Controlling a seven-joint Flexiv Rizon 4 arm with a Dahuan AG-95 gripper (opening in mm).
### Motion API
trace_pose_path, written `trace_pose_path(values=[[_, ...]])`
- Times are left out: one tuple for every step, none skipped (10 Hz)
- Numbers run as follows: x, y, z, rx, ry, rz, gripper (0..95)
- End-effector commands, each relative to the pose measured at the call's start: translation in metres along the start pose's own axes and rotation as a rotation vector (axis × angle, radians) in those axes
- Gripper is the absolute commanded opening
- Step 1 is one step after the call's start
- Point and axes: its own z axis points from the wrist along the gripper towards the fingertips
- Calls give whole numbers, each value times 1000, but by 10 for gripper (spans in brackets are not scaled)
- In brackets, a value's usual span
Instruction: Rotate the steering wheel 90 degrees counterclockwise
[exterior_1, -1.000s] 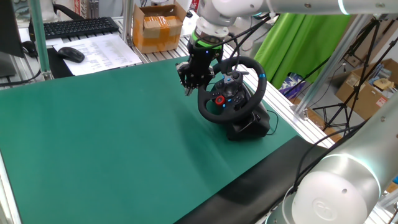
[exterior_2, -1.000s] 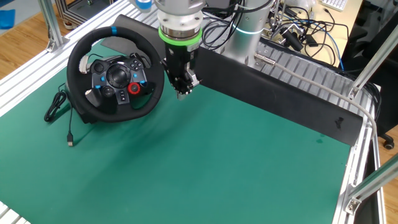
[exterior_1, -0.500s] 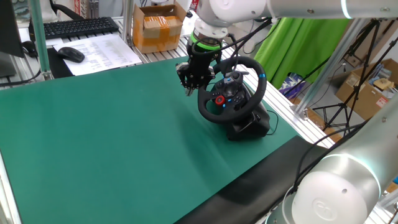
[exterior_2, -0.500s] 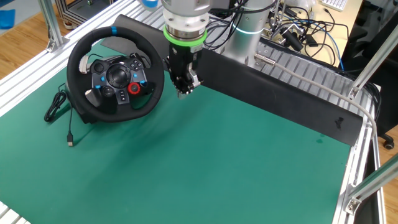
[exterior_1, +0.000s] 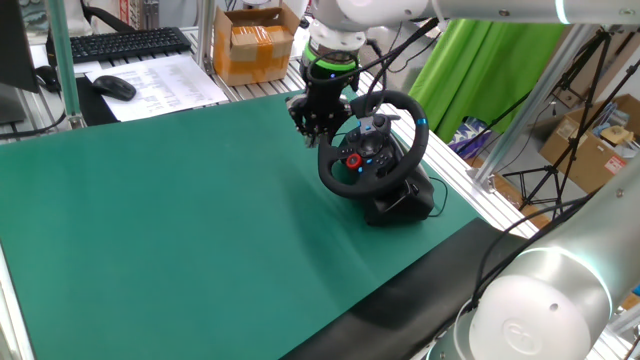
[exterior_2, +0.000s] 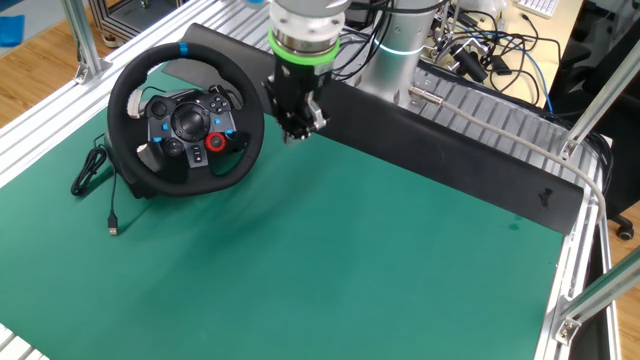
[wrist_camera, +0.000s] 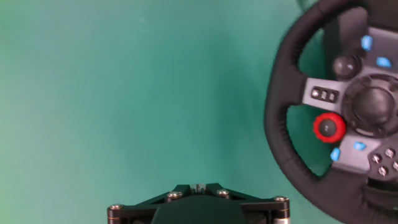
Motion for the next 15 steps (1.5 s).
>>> trace_pose_path(values=[[-2, -36, -17, 0, 15, -75, 190], [-1, -50, -21, 1, 8, -77, 190], [2, -68, -25, 13, -3, -81, 190], [4, -86, -30, 37, -12, -116, 190], [4, -107, -34, 55, -9, -145, 190], [3, -125, -36, 49, -5, -159, 190], [4, -135, -38, 51, -5, -172, 190], [6, -146, -39, 49, -5, -182, 190], [6, -152, -39, 50, -2, -184, 190], [7, -156, -40, 55, -2, -186, 380], [7, -162, -41, 54, -1, -190, 380], [6, -167, -42, 52, 1, -192, 380], [4, -171, -42, 52, 2, -200, 380], [-1, -176, -43, 53, 1, -207, 570], [-4, -179, -44, 52, 2, -211, 570]])
